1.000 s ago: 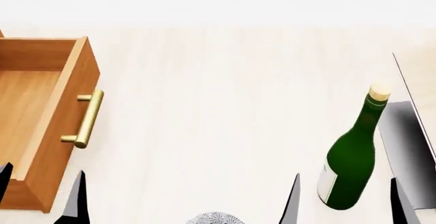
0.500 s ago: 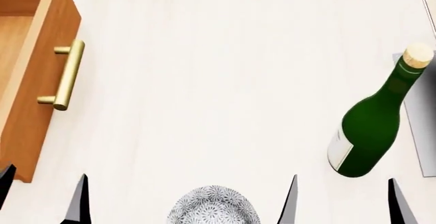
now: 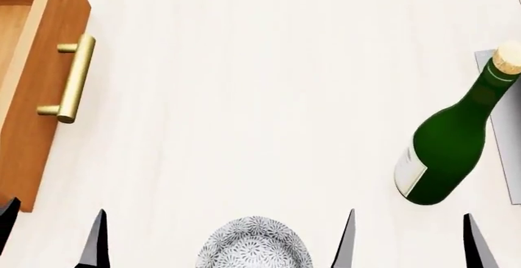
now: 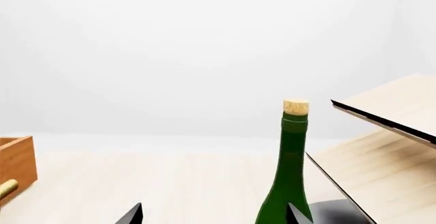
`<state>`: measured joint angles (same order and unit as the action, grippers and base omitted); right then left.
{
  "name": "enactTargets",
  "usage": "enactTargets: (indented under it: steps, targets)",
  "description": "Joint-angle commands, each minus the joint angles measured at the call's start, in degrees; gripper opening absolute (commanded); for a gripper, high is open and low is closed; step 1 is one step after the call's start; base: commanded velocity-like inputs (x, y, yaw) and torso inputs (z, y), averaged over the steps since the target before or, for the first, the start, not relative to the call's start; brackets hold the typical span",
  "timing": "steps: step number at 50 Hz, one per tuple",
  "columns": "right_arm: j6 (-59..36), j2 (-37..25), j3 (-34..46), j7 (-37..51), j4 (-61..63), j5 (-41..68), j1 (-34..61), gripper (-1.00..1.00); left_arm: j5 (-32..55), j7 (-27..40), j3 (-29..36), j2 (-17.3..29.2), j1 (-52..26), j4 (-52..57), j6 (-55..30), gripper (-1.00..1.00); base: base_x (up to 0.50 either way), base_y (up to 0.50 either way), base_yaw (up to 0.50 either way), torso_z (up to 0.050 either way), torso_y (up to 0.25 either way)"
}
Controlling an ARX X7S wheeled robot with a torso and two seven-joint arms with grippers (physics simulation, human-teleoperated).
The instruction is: Put the bowl on top of the cabinet.
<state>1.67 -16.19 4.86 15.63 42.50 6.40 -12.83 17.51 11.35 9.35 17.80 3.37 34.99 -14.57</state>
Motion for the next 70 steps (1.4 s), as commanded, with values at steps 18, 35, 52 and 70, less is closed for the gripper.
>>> enactTargets:
  steps: [18, 35, 52, 70]
  targets:
    - [-1.66, 0.27, -1.9, -0.05, -0.09, -0.21, 0.55, 1.0, 4.79, -26.14, 20.84, 5.46, -43.58, 11.48, -57.74, 1.0, 0.0, 0.0, 0.0, 0.0, 0.0]
    - [-1.13, -0.21, -1.38, 0.29, -0.2, -0.44, 0.32, 1.0, 7.01, -30.79, 28.82, 7.91, -48.11, 10.79, -60.44, 1.0, 0.0, 0.0, 0.0, 0.0, 0.0]
    - [-1.06, -0.6, -0.68, 0.66, -0.47, -0.83, 0.48, 1.0, 5.02, -29.64, 29.29, 8.57, -48.38, 7.26, -57.09, 1.0, 0.0, 0.0, 0.0, 0.0, 0.0]
    - [-0.83, -1.12, -0.21, 0.98, -0.48, -0.89, 0.34, 1.0, 2.43, -26.19, 29.58, 6.7, -50.18, 1.87, -57.96, 1.0, 0.0, 0.0, 0.0, 0.0, 0.0]
